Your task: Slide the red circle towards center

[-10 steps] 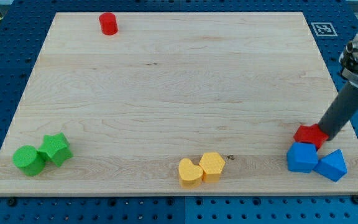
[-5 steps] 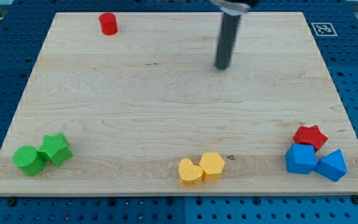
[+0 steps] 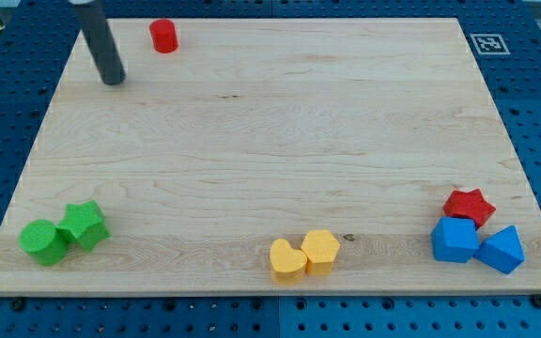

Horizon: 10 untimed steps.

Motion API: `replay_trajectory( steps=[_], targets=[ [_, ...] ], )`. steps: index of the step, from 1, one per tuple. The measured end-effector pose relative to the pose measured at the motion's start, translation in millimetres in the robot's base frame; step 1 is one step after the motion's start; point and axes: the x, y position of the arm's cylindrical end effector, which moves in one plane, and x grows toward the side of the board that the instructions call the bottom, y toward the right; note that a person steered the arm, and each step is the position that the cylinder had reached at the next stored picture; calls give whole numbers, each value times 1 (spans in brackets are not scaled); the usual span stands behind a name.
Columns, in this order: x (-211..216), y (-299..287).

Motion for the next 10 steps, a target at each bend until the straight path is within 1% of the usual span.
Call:
replay_trajectory(
  steps=[1, 2, 4, 5, 6, 8, 10],
  targets=[
    [-64, -15],
    [-119, -14],
    [-119, -16],
    [-99, 8],
    [-82, 43],
    [-68, 70],
    [-20, 144]
  ],
)
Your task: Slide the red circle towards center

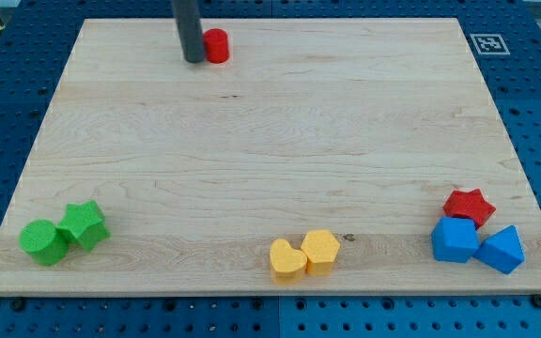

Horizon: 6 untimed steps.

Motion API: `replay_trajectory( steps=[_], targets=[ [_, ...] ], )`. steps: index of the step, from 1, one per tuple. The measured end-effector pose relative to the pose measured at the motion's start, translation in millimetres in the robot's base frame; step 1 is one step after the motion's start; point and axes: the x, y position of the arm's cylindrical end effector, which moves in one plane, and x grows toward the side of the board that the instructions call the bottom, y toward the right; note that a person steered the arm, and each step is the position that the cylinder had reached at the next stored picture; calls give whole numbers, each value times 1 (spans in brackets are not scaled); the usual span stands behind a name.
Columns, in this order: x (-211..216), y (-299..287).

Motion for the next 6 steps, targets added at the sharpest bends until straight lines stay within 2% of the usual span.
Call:
replay_trajectory(
  steps=[1, 2, 4, 5, 6],
  targets=[
    [22, 40],
    [25, 44],
    [31, -75],
    [-15, -72],
    [-37, -67]
  ],
)
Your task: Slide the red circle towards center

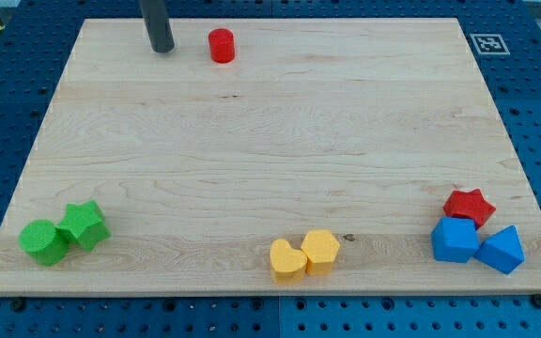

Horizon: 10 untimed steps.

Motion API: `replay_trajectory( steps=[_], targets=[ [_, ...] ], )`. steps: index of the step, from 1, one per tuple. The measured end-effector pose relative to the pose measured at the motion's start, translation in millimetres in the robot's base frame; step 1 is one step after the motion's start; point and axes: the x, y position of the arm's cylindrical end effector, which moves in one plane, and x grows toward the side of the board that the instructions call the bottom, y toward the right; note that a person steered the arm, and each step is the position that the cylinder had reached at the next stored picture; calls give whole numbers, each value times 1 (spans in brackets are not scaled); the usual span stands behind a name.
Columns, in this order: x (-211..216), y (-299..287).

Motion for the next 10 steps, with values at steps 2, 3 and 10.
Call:
replay_trajectory(
  steps=[2, 3, 10],
  targets=[
    [0, 49],
    [0, 70],
    [72, 231]
  ],
)
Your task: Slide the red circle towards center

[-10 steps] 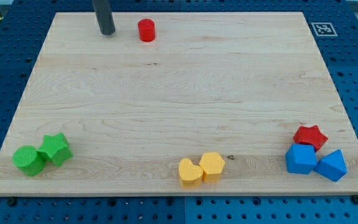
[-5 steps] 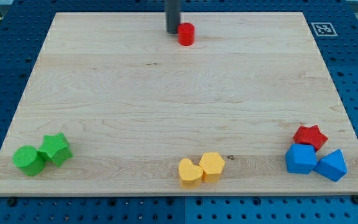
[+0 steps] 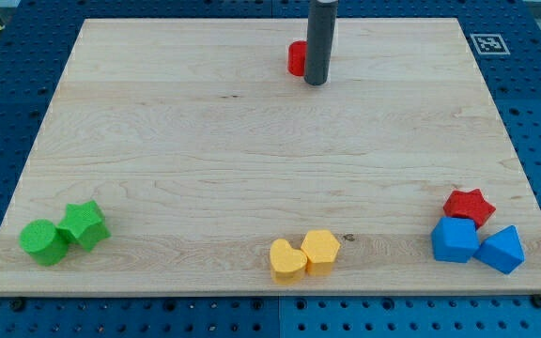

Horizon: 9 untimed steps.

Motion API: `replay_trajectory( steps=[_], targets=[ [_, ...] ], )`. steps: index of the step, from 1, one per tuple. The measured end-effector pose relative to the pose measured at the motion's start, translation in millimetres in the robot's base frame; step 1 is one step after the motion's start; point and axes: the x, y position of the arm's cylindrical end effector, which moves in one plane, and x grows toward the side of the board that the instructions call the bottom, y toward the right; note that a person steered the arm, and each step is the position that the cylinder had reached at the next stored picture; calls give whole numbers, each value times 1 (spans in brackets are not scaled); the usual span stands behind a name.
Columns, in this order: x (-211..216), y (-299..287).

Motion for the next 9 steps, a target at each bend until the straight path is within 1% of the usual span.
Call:
replay_trajectory(
  steps=[1, 2, 3, 4, 5, 6, 7, 8, 9],
  targets=[
    [-48, 44],
    [-60, 50],
    [-60, 31],
    [-60, 0],
    [-60, -16],
    [-58, -16],
    [-19, -16],
    [42, -19],
    [93, -25]
  ],
)
